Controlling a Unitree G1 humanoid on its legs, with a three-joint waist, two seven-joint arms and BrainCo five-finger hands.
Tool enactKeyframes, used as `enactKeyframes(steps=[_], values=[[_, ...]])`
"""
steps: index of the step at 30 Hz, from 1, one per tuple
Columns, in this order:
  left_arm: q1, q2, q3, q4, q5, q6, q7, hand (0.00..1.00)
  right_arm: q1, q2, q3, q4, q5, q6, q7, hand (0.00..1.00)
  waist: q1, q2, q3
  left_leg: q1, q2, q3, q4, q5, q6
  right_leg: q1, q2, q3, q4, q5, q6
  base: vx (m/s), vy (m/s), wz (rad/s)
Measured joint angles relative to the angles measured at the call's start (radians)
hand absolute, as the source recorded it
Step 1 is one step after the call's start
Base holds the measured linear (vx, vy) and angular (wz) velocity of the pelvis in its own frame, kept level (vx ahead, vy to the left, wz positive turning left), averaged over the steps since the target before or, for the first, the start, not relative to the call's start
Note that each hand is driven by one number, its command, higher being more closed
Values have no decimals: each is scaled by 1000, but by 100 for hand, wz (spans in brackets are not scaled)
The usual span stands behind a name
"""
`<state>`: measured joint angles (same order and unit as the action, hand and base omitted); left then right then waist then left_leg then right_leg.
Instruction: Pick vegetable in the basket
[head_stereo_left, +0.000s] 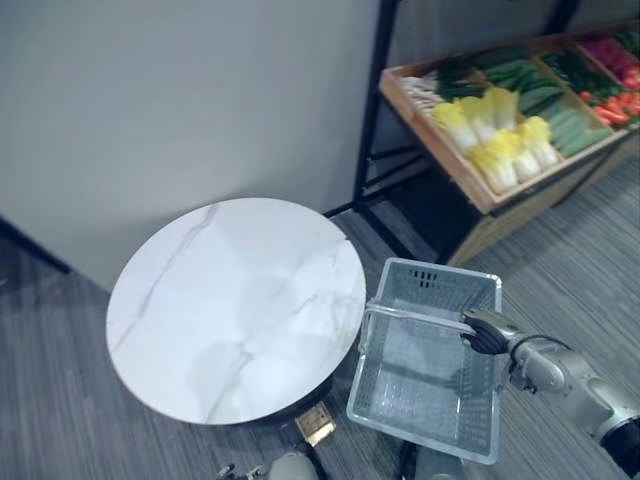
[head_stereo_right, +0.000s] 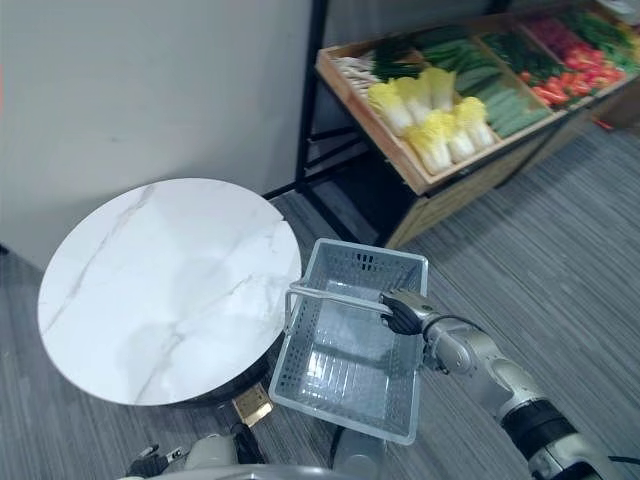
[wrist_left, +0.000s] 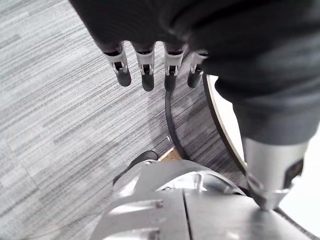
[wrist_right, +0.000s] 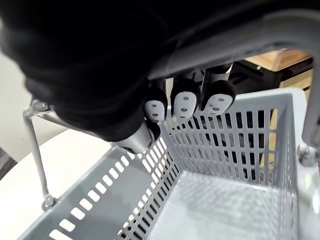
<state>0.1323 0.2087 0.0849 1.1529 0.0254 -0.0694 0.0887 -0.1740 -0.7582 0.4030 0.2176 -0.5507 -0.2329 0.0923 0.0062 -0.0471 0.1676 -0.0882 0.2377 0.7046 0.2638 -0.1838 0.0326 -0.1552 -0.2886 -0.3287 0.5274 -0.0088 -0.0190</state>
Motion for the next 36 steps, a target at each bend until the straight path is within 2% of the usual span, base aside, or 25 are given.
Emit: enactKeyframes(steps=[2,3,5,6,8,9,10,11,12,14,15,16,17,18,20,21,23,24,26,31,33,36], values=[[-1,3,0,1,0,6,0,0,-23,23,1,3,-8,-1,-9,100,8,-6,-4,4,5,87,-20,19,-2,46,-47,-45,-13,0,0,-125,-13,-138],[-6,6,1,2,0,6,0,0,-32,40,1,5,-23,0,-18,100,22,-10,-6,4,18,148,-16,25,-6,70,-77,-93,-54,3,5,-128,-84,-160],[-14,12,1,2,-1,7,0,0,-54,63,13,16,-40,-2,-21,100,27,-15,-9,3,41,235,-14,47,-14,93,-91,-172,-160,1,72,-118,-218,-153],[-20,12,1,2,-1,7,2,0,-60,73,27,26,-41,-2,-29,100,24,-16,-10,3,63,290,-11,71,-25,97,-72,-243,-238,-32,124,-123,-370,-122],[-27,11,2,3,-2,7,7,0,-57,72,33,27,-43,-1,-33,100,19,-14,-12,4,90,329,-6,97,-38,110,-29,-256,-317,-57,160,-85,-361,-87],[-35,7,2,4,-2,8,9,0,-44,69,32,27,-54,3,-43,100,2,1,-17,4,123,337,3,120,-49,125,19,-256,-375,-57,172,-62,-364,-55],[-35,-12,2,3,-1,8,13,0,-10,68,24,26,-62,3,-49,100,-13,21,-27,10,166,333,20,140,-63,145,69,-254,-407,-49,161,-59,-345,-39],[-35,-23,2,2,-1,8,15,0,8,69,20,25,-65,3,-50,100,-14,25,-29,19,193,327,37,147,-70,155,89,-245,-417,-50,152,-74,-346,-63],[-26,-27,6,-5,0,5,13,0,38,69,19,25,-80,5,-52,100,-8,26,-31,44,254,309,105,177,-88,170,122,-205,-420,-61,132,-69,-263,-78],[-25,-27,12,-9,-3,5,18,0,54,63,19,31,-82,12,-53,100,-7,20,-30,33,290,197,194,249,-64,182,130,-155,-419,-67,120,-80,-224,-87],[-13,-34,22,-16,-7,-4,24,0,58,54,19,34,-82,14,-60,100,0,9,-24,-4,280,28,266,290,-56,186,125,-94,-423,-64,110,-85,-139,-121],[-11,-46,23,-14,-12,-10,30,0,56,51,13,34,-81,19,-69,100,3,16,-27,-44,194,-181,296,195,-107,174,111,-37,-433,-67,97,-87,-69,-132],[-9,-50,23,-13,-13,-11,31,0,56,48,9,34,-81,22,-74,100,3,19,-28,-55,141,-265,295,156,-112,170,106,-9,-438,-62,95,-38,49,-141],[3,-58,21,-15,-14,-16,33,0,56,53,8,35,-78,25,-86,100,9,27,-29,-64,53,-399,259,92,-120,156,108,49,-446,-53,92,-19,60,-114],[16,-74,20,-21,-20,-19,35,0,56,59,16,35,-74,24,-90,100,22,42,-29,-64,-37,-518,127,76,-134,139,127,108,-456,-37,92,11,91,-127],[19,-88,20,-21,-23,-19,35,0,57,56,24,35,-60,22,-89,100,25,62,-31,-65,-63,-571,20,94,-132,135,150,128,-459,-33,99,23,124,-97],[17,-96,20,-23,-24,-18,33,0,56,61,30,46,-58,22,-87,100,32,82,-38,-58,-81,-620,-86,135,-135,123,173,169,-462,-28,116,88,166,-56],[19,-85,18,-32,-23,-23,32,0,56,58,42,45,-58,13,-86,100,26,55,-40,-58,-107,-621,-111,139,-134,124,155,175,-495,-15,144,142,166,-23],[17,-79,19,-42,-23,-33,32,0,52,43,41,46,-58,10,-85,100,27,37,-37,-71,-136,-605,-114,139,-125,127,128,182,-540,21,175,130,160,0],[26,-86,16,-42,-21,-31,30,0,44,37,34,62,-30,-12,-82,100,37,51,-36,-43,-189,-589,-120,115,-89,142,87,204,-560,35,190,90,120,-11],[22,-79,6,-42,-21,-31,27,0,54,40,34,63,-17,-20,-82,100,38,42,-30,-33,-199,-575,-120,100,-85,134,81,226,-548,27,196,38,54,-24],[21,-64,-18,-49,-19,-30,25,0,97,69,-8,63,-16,-19,-80,100,37,20,-26,-28,-218,-580,-77,34,-82,86,61,261,-420,-47,189,49,71,-26]])
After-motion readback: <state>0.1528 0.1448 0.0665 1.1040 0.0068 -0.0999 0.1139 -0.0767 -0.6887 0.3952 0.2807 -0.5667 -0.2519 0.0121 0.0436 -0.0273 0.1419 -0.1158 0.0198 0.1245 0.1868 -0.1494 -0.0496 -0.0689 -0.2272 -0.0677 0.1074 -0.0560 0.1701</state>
